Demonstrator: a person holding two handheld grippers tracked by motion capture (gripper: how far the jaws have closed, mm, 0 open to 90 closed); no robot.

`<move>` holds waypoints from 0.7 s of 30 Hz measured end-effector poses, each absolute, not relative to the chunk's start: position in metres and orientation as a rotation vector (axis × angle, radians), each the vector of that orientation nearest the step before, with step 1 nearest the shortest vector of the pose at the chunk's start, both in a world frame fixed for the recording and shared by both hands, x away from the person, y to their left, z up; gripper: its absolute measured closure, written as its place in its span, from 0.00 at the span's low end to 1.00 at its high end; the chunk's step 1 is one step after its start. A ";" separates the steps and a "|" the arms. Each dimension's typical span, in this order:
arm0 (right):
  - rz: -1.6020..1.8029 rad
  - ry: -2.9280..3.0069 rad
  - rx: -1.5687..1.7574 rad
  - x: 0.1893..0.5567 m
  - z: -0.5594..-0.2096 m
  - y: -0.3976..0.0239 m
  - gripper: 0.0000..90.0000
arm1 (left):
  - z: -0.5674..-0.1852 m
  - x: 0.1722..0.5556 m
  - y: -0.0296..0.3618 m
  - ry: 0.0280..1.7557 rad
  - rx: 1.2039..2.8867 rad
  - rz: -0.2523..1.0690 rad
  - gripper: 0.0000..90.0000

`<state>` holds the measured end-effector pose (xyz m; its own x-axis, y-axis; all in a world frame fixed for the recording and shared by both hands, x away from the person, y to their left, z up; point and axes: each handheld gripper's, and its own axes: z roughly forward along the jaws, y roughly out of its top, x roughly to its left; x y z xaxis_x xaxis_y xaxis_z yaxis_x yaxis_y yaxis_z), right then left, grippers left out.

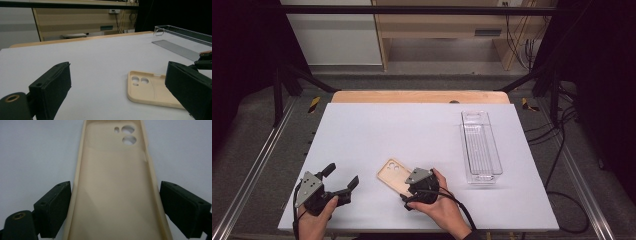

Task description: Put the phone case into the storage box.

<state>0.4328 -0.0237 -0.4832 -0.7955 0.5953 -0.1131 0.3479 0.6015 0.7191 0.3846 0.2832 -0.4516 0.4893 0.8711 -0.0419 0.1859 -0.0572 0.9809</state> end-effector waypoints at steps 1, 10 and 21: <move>1.028 2.479 0.767 0.433 -0.482 -0.025 0.14 | -0.452 0.385 0.283 0.945 1.555 0.720 0.07; 1.089 2.414 0.822 0.435 -0.478 -0.038 0.14 | -0.453 0.386 0.279 0.954 1.561 0.690 0.06; 1.147 2.318 0.838 0.432 -0.467 -0.051 0.15 | -0.451 0.384 0.277 0.959 1.545 0.690 0.03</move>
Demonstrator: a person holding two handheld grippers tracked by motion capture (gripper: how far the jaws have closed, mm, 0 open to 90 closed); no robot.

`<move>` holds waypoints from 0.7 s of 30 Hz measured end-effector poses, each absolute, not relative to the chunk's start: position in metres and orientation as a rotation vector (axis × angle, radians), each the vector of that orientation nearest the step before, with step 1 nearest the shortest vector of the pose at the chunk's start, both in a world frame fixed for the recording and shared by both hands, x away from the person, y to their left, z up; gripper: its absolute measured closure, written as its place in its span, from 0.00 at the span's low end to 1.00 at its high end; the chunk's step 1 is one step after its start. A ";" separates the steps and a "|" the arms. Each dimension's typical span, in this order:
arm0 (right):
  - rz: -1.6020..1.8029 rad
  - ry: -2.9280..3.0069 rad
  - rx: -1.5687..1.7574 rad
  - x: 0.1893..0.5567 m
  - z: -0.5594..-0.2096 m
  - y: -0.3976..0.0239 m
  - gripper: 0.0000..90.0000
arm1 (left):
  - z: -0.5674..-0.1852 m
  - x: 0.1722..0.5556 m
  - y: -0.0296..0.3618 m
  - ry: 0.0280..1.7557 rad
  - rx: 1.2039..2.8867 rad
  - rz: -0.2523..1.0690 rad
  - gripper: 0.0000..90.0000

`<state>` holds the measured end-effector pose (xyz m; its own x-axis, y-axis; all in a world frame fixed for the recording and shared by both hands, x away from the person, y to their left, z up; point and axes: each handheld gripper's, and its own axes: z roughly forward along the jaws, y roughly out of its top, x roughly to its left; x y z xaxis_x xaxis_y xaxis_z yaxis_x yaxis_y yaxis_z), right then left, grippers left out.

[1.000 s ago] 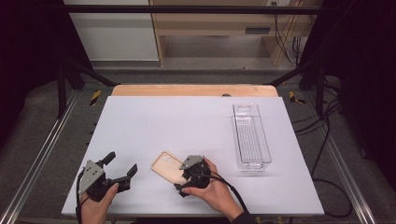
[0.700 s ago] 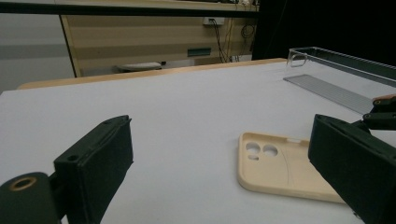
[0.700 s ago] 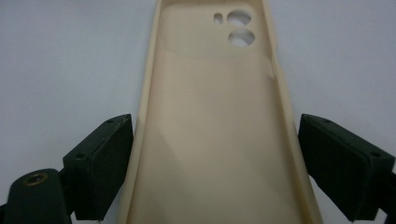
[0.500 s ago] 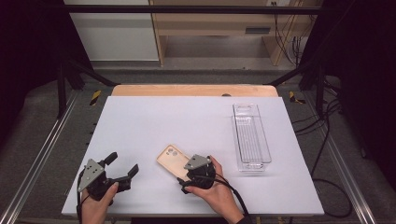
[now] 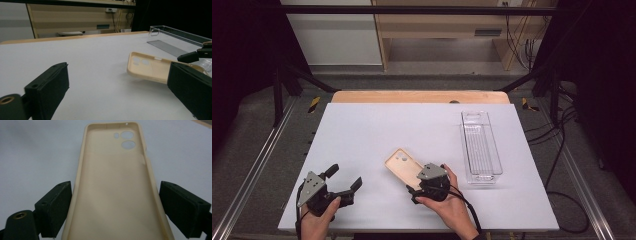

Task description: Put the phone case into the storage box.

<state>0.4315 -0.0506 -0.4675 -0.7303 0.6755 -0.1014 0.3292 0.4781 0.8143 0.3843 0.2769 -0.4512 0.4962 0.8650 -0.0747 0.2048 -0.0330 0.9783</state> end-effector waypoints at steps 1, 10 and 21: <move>1.152 2.305 0.839 0.431 -0.466 -0.052 0.15 | -0.451 0.385 0.277 0.969 1.532 0.679 0.02; 1.221 2.209 0.828 0.432 -0.452 -0.062 0.15 | -0.451 0.393 0.264 1.018 1.554 0.586 0.01; 1.376 2.118 0.769 0.440 -0.436 -0.067 0.15 | -0.423 0.420 0.251 1.025 1.566 0.438 0.03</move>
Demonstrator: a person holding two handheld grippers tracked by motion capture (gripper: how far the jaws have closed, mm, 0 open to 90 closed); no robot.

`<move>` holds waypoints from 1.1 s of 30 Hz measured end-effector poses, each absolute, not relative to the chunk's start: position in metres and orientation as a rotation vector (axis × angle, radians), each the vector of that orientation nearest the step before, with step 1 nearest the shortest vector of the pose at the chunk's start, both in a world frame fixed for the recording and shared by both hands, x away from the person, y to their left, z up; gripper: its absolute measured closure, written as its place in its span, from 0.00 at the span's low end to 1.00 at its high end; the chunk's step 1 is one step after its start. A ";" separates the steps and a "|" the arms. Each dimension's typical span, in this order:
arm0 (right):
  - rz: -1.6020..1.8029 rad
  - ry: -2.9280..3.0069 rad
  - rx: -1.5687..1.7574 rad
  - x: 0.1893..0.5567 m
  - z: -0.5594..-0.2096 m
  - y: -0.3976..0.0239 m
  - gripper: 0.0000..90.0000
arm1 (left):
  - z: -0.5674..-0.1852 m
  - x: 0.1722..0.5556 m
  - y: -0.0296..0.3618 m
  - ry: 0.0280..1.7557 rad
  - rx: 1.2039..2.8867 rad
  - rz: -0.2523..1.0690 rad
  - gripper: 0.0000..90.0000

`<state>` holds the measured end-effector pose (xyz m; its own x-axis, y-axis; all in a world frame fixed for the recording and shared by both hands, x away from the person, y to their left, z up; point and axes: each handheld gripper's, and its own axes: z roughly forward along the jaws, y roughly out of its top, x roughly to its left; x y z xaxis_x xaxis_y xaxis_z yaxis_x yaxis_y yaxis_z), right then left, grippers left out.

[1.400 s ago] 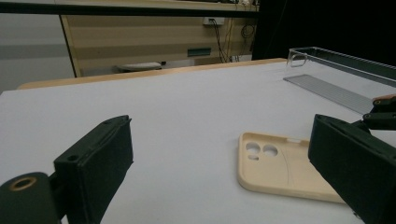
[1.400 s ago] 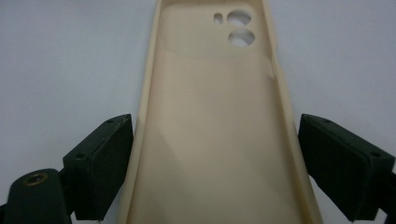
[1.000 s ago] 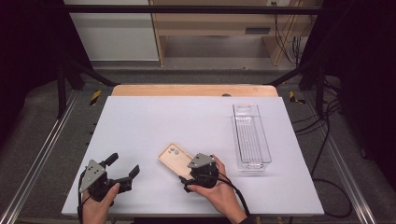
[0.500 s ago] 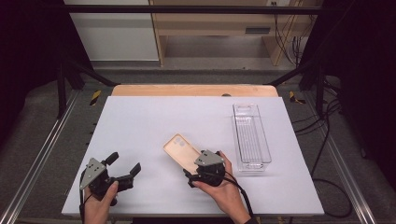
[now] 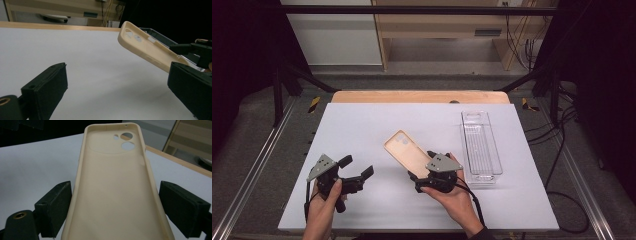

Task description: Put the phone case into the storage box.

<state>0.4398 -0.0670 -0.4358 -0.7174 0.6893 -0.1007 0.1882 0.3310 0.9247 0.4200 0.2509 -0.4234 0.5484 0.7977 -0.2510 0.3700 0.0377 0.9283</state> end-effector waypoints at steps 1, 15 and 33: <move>1.380 2.110 0.765 0.441 -0.435 -0.068 0.15 | -0.421 0.423 0.250 1.019 1.570 0.426 0.03; 1.397 2.005 0.729 0.445 -0.427 -0.068 0.15 | -0.382 0.457 0.231 0.933 1.645 0.440 0.05; 1.431 1.918 0.711 0.423 -0.416 -0.074 0.15 | -0.375 0.449 0.221 0.945 1.625 0.362 0.05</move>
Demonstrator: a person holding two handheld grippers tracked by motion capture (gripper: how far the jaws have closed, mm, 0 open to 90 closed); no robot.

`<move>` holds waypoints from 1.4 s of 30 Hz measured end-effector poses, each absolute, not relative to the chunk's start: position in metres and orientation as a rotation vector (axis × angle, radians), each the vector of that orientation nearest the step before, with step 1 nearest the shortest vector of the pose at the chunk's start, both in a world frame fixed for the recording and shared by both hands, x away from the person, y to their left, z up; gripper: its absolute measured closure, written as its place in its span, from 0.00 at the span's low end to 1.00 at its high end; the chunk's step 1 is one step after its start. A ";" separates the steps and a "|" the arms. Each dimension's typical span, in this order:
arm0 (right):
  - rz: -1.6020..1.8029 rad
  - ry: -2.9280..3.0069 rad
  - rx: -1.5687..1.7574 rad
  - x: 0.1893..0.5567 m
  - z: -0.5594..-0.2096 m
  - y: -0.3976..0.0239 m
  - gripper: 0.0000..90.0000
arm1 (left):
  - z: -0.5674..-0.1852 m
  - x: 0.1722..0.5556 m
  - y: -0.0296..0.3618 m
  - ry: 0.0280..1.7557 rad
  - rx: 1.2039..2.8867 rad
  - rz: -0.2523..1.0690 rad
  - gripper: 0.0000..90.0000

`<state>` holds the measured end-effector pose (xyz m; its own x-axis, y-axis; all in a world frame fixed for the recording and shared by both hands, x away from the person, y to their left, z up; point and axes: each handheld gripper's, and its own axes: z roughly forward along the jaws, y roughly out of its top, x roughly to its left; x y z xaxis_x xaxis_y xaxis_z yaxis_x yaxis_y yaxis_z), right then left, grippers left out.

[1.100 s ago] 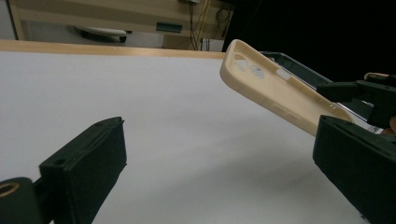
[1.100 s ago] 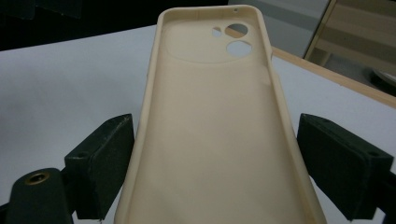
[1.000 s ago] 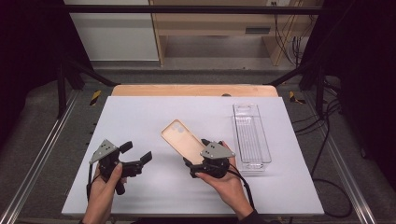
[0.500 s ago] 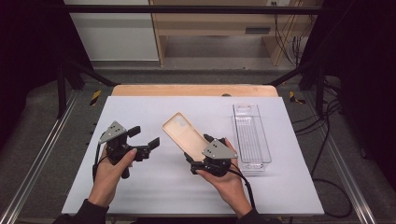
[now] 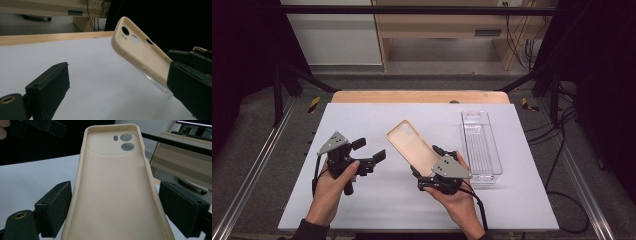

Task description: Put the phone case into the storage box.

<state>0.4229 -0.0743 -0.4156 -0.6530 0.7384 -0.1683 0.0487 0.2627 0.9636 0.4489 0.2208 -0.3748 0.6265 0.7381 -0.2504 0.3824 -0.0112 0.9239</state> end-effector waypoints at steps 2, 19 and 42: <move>1.423 1.923 0.685 0.422 -0.414 -0.068 0.15 | -0.374 0.450 0.223 0.951 1.612 0.347 0.05; 1.507 1.887 0.666 0.415 -0.408 -0.037 0.15 | -0.369 0.463 0.225 0.937 1.564 0.150 0.21; 1.514 1.966 0.738 0.417 -0.432 -0.023 0.14 | -0.370 0.457 0.232 1.047 1.454 0.086 0.83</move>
<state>0.4174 -0.0226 -0.4325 -0.7006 0.7078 -0.0901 0.0940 0.2167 0.9717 0.4570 0.2324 -0.3701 0.5811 0.6249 -0.5214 0.5309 0.1945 0.8248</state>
